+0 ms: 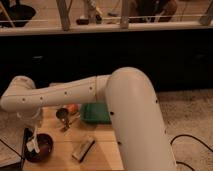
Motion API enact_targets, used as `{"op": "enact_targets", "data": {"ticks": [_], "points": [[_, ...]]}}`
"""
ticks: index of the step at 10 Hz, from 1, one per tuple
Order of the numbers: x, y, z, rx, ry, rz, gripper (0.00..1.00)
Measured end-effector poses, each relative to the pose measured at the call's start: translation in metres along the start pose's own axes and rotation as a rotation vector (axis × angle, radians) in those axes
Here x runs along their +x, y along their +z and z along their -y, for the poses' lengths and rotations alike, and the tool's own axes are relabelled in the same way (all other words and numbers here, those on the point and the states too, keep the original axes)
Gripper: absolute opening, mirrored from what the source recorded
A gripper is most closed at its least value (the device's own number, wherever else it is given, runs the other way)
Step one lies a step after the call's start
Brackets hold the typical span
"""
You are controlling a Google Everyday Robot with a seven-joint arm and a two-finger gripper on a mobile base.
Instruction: Wipe purple bowl with brush
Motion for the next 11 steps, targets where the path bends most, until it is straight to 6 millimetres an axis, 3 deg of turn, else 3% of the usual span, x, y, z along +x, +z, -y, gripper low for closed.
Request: {"op": "enact_targets", "data": {"ticks": [3,6,8,11], "points": [[0.01,-0.001,-0.047,-0.017,0.099,-0.011,0.0],[0.023,-0.006,-0.055,-0.008,0.121,-0.023,0.0],[0.03,-0.009,-0.034,0.011,0.099,-0.032,0.0],[0.029,-0.007,0.018,0.036,0.032,-0.031,0.0]]}}
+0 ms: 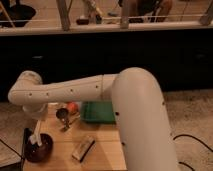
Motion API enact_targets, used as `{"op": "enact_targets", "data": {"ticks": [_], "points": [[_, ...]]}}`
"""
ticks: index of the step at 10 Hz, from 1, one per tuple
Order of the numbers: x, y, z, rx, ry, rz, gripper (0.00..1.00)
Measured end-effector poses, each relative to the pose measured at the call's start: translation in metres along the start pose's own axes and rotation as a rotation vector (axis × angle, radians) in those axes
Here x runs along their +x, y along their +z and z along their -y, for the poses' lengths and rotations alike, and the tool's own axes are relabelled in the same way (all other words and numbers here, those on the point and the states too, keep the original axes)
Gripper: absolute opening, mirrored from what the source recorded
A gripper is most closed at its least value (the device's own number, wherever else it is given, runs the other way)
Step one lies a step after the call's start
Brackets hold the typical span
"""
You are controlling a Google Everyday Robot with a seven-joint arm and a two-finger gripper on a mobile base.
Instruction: Wipe purple bowl with brush
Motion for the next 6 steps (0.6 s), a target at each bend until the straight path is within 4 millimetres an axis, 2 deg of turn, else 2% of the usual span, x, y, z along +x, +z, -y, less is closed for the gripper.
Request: {"op": "enact_targets", "data": {"ticks": [1,3,4,6], "points": [[-0.004,0.002,0.015,0.006,-0.037,0.006,0.0],[-0.019,0.007,0.022,0.002,-0.077,0.023,0.0],[-0.028,0.012,0.02,0.002,-0.087,0.037,0.0],[-0.041,0.017,0.0,-0.002,-0.088,0.057,0.0]]}}
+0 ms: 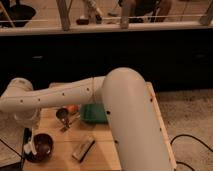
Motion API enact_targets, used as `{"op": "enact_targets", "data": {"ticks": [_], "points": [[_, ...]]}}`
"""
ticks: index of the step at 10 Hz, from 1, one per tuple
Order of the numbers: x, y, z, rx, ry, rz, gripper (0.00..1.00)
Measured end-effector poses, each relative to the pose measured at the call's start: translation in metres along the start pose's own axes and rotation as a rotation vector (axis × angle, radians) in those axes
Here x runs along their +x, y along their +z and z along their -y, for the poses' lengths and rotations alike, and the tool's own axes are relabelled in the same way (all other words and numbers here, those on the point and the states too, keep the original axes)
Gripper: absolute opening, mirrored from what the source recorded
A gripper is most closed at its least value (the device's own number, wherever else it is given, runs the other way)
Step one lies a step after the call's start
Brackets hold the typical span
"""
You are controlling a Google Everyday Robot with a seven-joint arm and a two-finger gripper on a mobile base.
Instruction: Wipe purple bowl with brush
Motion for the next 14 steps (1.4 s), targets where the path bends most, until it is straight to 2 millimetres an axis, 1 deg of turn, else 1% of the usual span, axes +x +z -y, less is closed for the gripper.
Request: {"op": "enact_targets", "data": {"ticks": [2,3,5,6,7,9,11,13,14], "points": [[-0.01,0.002,-0.031,-0.008,0.026,0.007,0.0],[-0.009,0.001,-0.046,-0.011,0.054,0.002,0.0],[-0.001,-0.001,-0.06,-0.011,0.103,-0.01,0.0],[0.001,-0.001,-0.061,-0.01,0.116,-0.011,0.0],[0.006,-0.002,-0.061,-0.009,0.121,-0.017,0.0],[0.018,0.002,-0.05,-0.015,0.091,-0.015,0.0],[0.019,0.011,-0.024,-0.023,0.034,0.012,0.0],[0.022,0.017,-0.017,-0.035,-0.009,0.031,0.0],[0.022,0.017,-0.017,-0.036,-0.009,0.032,0.0]]}}
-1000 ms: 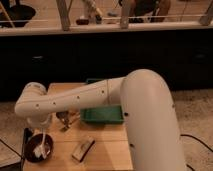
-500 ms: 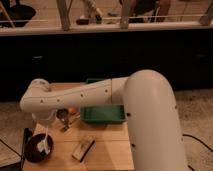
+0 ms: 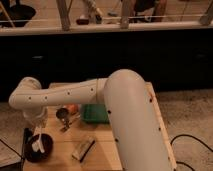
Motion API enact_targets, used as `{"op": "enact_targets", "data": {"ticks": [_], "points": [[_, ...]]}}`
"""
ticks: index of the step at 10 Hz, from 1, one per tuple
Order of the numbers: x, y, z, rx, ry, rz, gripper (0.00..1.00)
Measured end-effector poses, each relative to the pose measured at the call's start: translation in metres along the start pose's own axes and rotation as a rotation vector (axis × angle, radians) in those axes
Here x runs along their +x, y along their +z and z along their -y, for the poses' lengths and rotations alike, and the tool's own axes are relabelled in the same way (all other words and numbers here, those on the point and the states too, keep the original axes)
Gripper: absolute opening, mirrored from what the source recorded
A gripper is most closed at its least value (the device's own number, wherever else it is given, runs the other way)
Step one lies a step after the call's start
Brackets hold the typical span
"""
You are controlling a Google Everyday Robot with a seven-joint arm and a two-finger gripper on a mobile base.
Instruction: Wipe purple bowl with brush
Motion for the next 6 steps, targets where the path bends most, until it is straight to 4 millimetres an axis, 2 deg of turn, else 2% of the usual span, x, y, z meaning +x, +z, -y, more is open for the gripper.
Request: {"op": "enact_targets", "data": {"ticks": [6], "points": [[-0.0003,0.0004,-0.0015,-0.005,0.001,0.0,0.0]]}}
